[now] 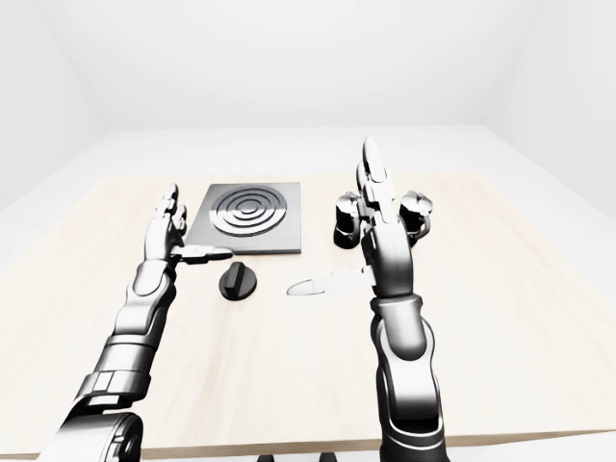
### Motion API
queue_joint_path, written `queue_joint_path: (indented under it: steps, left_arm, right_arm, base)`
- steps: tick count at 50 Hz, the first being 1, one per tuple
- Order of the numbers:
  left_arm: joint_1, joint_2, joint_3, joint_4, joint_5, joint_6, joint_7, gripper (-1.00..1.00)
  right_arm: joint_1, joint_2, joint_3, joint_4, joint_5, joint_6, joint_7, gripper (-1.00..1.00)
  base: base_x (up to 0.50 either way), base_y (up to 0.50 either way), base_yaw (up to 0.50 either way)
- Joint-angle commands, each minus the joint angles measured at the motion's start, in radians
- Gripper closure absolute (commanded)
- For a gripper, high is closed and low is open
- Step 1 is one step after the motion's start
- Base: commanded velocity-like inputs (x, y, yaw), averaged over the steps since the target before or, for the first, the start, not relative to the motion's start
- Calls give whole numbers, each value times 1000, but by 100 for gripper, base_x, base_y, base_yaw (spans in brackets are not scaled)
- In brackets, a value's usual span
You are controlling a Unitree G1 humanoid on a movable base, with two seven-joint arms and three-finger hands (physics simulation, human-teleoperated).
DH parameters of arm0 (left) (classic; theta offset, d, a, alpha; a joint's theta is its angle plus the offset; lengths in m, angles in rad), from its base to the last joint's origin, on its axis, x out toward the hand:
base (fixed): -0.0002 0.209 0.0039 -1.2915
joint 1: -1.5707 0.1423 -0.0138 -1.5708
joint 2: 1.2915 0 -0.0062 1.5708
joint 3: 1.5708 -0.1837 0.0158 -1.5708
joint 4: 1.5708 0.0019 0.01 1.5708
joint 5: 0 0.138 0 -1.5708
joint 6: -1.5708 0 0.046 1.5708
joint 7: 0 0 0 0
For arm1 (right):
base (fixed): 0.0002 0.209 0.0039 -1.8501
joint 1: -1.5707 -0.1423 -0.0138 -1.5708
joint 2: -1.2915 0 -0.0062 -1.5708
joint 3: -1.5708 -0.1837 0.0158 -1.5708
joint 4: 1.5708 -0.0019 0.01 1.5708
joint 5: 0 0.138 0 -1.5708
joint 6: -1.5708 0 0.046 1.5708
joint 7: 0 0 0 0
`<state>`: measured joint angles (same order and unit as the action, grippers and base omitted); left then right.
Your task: Turn off the stove.
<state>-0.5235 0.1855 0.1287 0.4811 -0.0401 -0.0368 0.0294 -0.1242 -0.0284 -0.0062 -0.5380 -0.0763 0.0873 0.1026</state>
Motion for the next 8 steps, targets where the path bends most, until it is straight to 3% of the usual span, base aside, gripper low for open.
queue_joint_path:
  steps: [1,5,6,8]
  left_arm:
    - [-25,1,3,-17,-1,14,7,-100]
    - [-23,0,3,3,0,-5,5,-100]
    - [-21,0,2,-18,0,13,6,-100]
    - [-19,-1,3,-28,-2,22,6,-100]
  right_arm:
    - [-1,-1,0,-1,0,0,1,-100]
    - [-3,-1,0,-5,0,0,2,-100]
    - [-3,-1,0,-5,0,0,2,-100]
    - [-5,-1,0,-5,-1,0,3,-100]
  base:
    - [0,0,0]
    - [0,0,0]
    - [0,0,0]
    - [0,0,0]
